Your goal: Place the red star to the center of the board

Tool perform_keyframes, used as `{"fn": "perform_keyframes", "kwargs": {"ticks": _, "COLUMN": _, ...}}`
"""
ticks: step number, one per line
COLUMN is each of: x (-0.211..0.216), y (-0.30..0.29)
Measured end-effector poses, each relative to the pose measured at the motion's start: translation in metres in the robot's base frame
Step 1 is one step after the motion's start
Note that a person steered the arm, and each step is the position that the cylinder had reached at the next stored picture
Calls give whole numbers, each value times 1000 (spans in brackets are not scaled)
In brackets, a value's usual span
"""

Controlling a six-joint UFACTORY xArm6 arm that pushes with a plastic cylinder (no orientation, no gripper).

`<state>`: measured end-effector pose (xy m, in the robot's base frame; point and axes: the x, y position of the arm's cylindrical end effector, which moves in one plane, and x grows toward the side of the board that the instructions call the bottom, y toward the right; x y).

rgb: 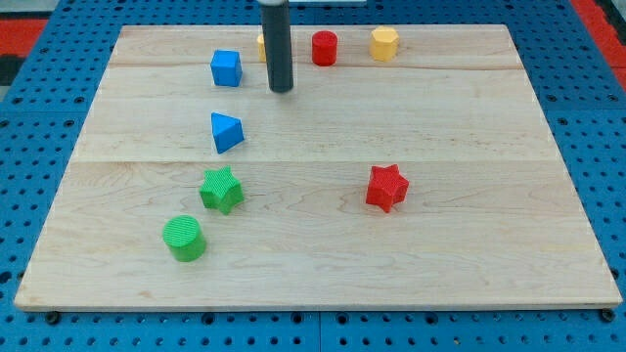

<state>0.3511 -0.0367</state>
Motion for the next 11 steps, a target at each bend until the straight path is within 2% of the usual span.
{"fn": "perform_keyframes", "kwargs": {"ticks": 1, "x": 49, "y": 85}}
{"fn": "perform_keyframes", "kwargs": {"ticks": 2, "x": 53, "y": 203}}
{"fn": "perform_keyframes", "kwargs": {"ticks": 3, "x": 138, "y": 226}}
{"fn": "perform_keyframes", "kwargs": {"ticks": 4, "x": 181, "y": 181}}
{"fn": "perform_keyframes", "kwargs": {"ticks": 5, "x": 157, "y": 118}}
{"fn": "perform_keyframes", "kwargs": {"ticks": 7, "x": 126, "y": 90}}
{"fn": "perform_keyframes", "kwargs": {"ticks": 8, "x": 126, "y": 37}}
{"fn": "perform_keyframes", "kwargs": {"ticks": 10, "x": 114, "y": 63}}
{"fn": "perform_keyframes", "kwargs": {"ticks": 11, "x": 89, "y": 69}}
